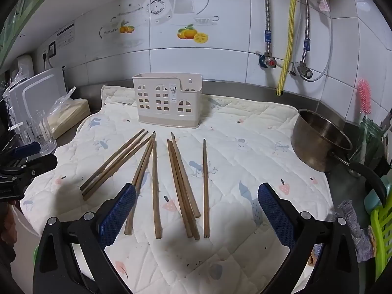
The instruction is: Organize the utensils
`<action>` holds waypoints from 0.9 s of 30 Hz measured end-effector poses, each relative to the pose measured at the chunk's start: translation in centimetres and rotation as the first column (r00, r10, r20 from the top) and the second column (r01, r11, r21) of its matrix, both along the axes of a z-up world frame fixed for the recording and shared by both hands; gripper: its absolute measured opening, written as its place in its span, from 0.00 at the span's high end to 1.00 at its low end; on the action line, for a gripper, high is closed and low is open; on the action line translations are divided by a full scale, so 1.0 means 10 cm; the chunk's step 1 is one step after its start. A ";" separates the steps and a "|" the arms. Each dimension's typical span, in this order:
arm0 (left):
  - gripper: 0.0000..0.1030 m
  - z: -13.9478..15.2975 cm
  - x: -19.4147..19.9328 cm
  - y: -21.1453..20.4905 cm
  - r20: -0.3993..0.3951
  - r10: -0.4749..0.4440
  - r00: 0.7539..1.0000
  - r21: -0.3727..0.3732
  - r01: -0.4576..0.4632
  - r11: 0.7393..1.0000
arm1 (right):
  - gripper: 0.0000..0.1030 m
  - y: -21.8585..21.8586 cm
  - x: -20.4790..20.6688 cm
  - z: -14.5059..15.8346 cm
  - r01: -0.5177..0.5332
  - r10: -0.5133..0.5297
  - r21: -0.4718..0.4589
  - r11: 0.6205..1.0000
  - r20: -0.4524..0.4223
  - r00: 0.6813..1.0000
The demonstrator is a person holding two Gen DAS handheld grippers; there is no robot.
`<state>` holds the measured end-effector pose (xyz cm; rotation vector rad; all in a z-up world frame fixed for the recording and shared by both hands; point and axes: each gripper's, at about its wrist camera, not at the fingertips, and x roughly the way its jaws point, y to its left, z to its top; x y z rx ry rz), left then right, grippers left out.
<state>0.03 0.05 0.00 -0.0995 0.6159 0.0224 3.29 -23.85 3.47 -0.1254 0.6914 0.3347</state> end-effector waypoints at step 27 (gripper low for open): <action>0.05 -0.01 0.00 0.00 0.006 0.036 0.999 0.017 -0.037 0.999 | 0.06 0.03 -0.01 0.00 -0.008 0.008 0.015 1.000 0.005 1.000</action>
